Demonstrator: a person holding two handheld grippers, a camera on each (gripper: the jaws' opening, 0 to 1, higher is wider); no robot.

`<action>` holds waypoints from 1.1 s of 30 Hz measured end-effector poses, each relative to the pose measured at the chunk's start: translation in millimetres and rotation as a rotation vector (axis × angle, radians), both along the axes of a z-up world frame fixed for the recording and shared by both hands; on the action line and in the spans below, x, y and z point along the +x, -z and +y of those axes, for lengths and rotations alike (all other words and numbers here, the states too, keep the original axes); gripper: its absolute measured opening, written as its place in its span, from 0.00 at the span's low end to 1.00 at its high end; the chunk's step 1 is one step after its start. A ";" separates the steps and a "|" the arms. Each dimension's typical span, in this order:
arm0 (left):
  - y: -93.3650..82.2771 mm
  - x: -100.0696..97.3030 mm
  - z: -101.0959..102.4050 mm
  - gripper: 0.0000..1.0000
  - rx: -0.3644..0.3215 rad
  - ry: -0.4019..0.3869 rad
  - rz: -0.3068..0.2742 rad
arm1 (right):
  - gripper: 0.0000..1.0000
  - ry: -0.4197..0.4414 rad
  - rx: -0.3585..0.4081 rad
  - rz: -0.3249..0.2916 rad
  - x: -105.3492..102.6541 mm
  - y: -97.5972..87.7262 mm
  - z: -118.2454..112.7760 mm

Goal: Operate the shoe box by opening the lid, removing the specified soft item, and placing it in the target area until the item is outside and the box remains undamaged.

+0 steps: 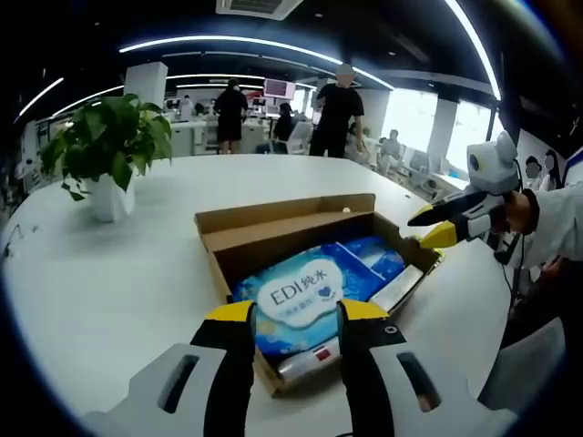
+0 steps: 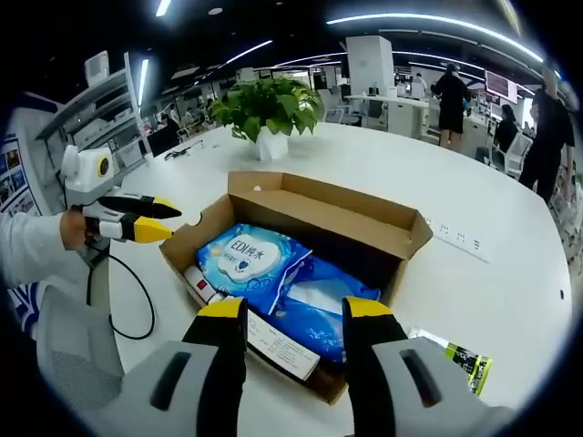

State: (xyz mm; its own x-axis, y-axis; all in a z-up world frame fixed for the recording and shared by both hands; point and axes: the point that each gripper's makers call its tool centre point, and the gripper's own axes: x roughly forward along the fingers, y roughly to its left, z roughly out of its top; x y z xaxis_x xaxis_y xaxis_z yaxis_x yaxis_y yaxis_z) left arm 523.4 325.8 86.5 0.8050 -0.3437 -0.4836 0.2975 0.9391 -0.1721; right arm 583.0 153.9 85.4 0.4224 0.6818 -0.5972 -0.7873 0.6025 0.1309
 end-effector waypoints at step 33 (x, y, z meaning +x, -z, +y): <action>-25.0 -18.4 -5.2 0.43 -0.003 0.080 -0.102 | 0.24 -0.022 0.037 0.129 10.3 22.9 54.8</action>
